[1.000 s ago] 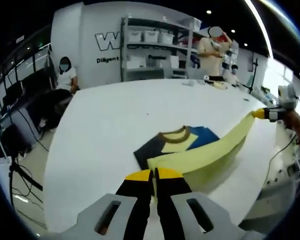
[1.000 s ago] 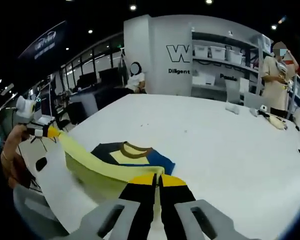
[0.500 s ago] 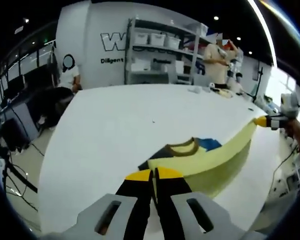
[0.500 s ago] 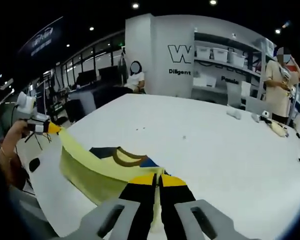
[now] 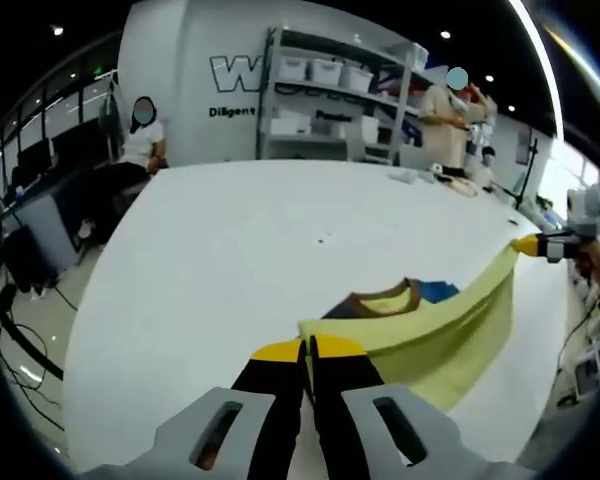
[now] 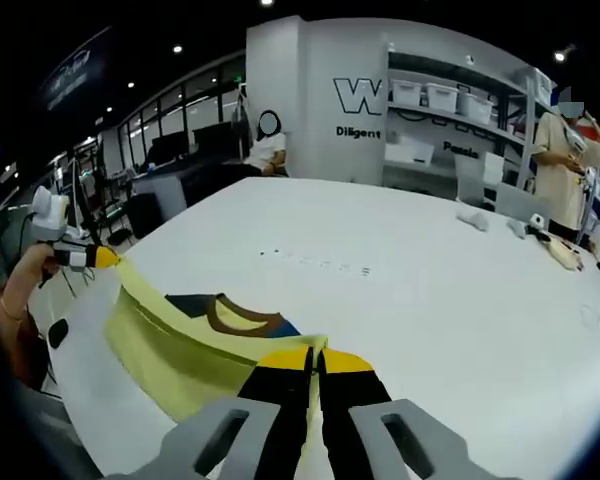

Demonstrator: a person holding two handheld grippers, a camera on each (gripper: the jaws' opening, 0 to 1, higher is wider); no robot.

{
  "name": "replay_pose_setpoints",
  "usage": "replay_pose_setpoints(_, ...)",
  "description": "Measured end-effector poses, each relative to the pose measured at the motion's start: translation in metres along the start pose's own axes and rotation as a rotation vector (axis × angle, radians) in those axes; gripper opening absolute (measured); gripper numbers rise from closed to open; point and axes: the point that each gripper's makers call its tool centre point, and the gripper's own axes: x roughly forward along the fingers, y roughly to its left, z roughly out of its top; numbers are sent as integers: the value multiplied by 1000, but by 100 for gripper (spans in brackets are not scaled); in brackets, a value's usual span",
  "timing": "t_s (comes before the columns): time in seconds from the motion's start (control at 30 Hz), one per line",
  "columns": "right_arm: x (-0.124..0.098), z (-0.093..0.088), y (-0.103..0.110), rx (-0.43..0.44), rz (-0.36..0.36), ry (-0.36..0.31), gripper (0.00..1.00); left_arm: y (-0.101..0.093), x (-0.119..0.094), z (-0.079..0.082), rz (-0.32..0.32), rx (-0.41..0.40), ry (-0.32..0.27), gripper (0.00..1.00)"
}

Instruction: Fold the garment on the visible template until the final outline fits inside the template.

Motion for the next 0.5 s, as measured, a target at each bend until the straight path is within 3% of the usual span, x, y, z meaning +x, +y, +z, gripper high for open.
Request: replay_pose_setpoints(0.5, 50, -14, -18, 41, -16, 31, 0, 15, 50, -15, 23, -42, 37, 0)
